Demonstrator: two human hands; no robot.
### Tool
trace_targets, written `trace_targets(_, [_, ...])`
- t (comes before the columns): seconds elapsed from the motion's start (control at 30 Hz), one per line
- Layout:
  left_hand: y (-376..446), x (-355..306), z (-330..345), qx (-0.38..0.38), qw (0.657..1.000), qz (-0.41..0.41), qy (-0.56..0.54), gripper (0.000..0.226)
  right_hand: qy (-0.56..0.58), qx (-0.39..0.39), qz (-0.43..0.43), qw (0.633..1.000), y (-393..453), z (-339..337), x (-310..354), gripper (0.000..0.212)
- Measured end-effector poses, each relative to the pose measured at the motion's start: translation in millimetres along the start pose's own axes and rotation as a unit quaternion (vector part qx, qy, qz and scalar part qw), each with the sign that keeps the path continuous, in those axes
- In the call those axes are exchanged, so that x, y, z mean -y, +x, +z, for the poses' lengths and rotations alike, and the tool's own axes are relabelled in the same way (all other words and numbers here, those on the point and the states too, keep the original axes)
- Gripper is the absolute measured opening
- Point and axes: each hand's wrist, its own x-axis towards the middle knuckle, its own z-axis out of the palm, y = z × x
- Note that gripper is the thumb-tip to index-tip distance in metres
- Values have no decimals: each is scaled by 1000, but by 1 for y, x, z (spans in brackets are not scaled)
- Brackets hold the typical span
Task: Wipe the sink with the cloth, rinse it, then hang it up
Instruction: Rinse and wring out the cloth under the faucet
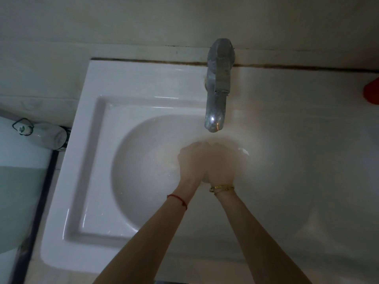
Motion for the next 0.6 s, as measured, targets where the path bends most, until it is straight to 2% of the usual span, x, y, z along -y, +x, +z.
trace_targets(0.1, [-2,1,1,5,1000,14,26,34,10,11,-12,1000,1,-5,-3,52])
trace_targets(0.23, [-5,-1,0,-10,994,19,103,48,8,37,72,997,6,-16,3,29])
trace_targets(0.33, [-4,0,-1,25,998,-21,56,51,52,35,139,988,12,-23,5,29])
trace_targets(0.43, [2,-2,1,65,995,-75,23,47,115,20,156,981,8,-21,6,30])
trace_targets(0.53, [2,-5,3,41,992,-118,-29,44,114,-5,128,985,3,-17,5,33])
trace_targets(0.6, [-1,-7,4,-10,995,-83,-47,33,101,-17,110,989,0,-14,6,34])
